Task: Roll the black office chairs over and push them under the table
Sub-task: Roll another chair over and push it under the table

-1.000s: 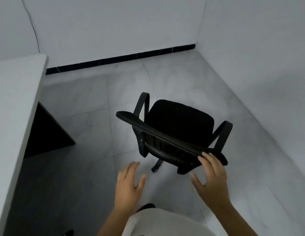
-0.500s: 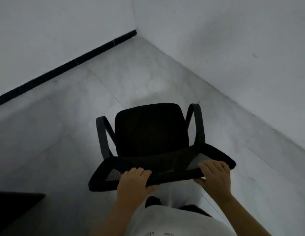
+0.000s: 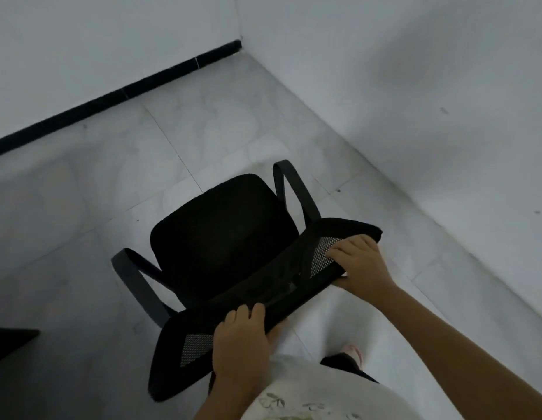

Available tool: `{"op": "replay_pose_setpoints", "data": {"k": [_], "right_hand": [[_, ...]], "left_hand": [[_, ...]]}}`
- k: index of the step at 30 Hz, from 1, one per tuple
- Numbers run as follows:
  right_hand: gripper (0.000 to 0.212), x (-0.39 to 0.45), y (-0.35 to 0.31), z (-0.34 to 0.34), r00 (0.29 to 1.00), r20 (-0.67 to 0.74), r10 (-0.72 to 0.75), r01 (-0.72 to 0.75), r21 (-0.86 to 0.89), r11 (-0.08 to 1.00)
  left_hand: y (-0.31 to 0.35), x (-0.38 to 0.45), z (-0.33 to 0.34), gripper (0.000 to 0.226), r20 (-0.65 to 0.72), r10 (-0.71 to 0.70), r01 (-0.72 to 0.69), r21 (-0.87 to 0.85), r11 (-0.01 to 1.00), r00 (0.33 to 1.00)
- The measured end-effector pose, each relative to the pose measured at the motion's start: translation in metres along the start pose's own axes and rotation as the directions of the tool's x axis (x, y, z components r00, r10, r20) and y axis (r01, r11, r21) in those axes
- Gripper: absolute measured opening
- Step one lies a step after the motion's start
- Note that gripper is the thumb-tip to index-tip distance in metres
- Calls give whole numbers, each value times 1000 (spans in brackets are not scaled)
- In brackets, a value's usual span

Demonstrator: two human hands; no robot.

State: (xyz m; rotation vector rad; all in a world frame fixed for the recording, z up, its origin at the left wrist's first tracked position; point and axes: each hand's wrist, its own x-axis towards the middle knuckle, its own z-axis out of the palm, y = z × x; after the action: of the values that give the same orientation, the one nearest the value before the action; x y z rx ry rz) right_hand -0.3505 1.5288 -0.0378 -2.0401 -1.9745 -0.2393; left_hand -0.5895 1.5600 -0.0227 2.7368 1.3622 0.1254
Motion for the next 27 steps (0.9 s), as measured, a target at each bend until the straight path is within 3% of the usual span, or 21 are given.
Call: {"op": "replay_pose_setpoints", "data": {"k": [3, 7, 12, 16, 19, 24, 27], "right_hand": [[46, 12, 34, -3, 989, 50, -137, 134, 64, 989], [50, 28, 64, 7, 961, -2, -275, 275, 82, 958], [66, 50, 96, 21, 924, -143, -354, 372, 135, 918], [50, 79, 128, 24, 848, -83, -524, 530, 84, 844], [51, 105, 154, 26, 774, -54, -631, 633, 90, 769], [51, 144, 206, 33, 697, -14, -717, 714, 106, 692], [47, 169, 237, 34, 681, -3, -732, 727, 119, 676]], "left_hand": [[29, 10, 6, 51, -42, -120, 122, 30, 992, 992], [52, 22, 8, 79, -183, -196, 202, 14, 979, 963], [79, 44, 12, 78, -258, -265, 290, 62, 955, 929], [101, 64, 17, 78, -300, -325, 352, 39, 935, 897], [122, 85, 22, 78, -305, -388, 414, 24, 910, 870], [168, 130, 30, 78, -301, -526, 549, -8, 836, 796], [199, 164, 31, 69, -220, -602, 615, -13, 788, 767]]}}
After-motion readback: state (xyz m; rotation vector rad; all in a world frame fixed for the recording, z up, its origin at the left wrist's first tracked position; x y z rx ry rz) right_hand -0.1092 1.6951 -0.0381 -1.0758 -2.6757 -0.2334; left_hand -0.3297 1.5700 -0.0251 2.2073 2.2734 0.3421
